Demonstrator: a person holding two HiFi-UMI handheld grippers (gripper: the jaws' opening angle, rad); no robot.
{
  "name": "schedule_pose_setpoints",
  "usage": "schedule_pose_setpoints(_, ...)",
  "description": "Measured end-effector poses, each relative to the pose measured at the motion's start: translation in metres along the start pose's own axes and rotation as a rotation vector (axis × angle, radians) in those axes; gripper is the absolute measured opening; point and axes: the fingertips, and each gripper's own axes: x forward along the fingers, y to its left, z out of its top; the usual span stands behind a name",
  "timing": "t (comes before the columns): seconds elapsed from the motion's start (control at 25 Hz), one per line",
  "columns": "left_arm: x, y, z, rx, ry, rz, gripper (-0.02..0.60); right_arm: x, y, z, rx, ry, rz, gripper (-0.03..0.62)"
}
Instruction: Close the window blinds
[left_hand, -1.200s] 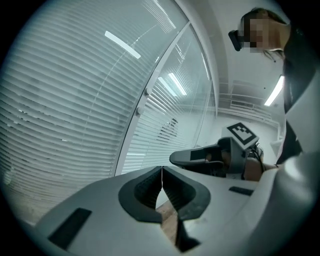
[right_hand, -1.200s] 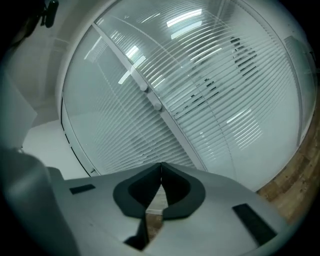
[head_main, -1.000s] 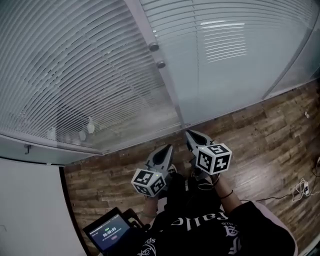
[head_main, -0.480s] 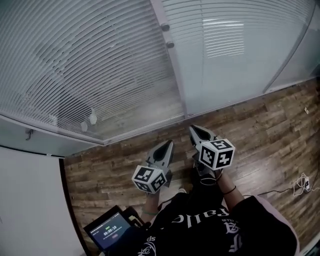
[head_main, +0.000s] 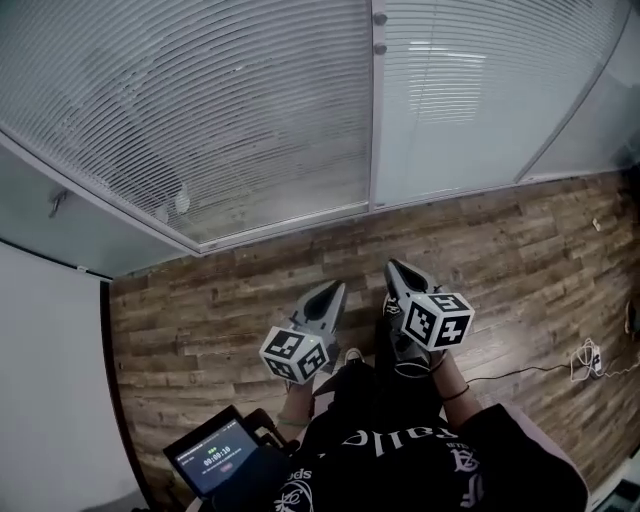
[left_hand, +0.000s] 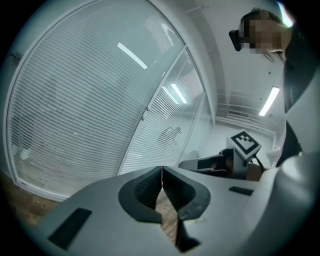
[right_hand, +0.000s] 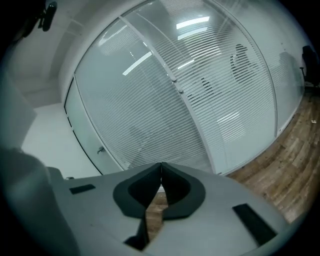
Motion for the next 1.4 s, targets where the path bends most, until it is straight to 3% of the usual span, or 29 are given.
schedule_pose_setpoints(0.44,-0.049,-0.08,-0.021,0.029,-0.034,-0.092,0.005,-0.102,0.019,-0.039,-0.052,-0.036,-0.055,0.018)
schedule_pose_setpoints(0.64,-0.059,-0.121,-0.029,0.06,-0.051,-0.087,0.005,-0.152,0.012,-0.053,-0.077,-0.054,-0.048,0.017)
schedule_pose_setpoints(0.8,-0.069,-0.177,-0.053,0.05,-0.048,-0.08,0.005,-0.21,-0.004,-0.073,-0.071,-0.043,-0.045,0.018)
schedule_pose_setpoints(1.08,-0.093,-0.28,-0.12,0.064,0.003,-0.089,0.005,-0.296,-0.014,-0.11,-0.114,-0.024,0.009,0.017)
schedule_pose_setpoints(1.4,-0.11,-0.322,-0.138,0.08,-0.009,-0.075,0.005,-0.34,-0.007,-0.127,-0.176,-0.026,0.065,0.017)
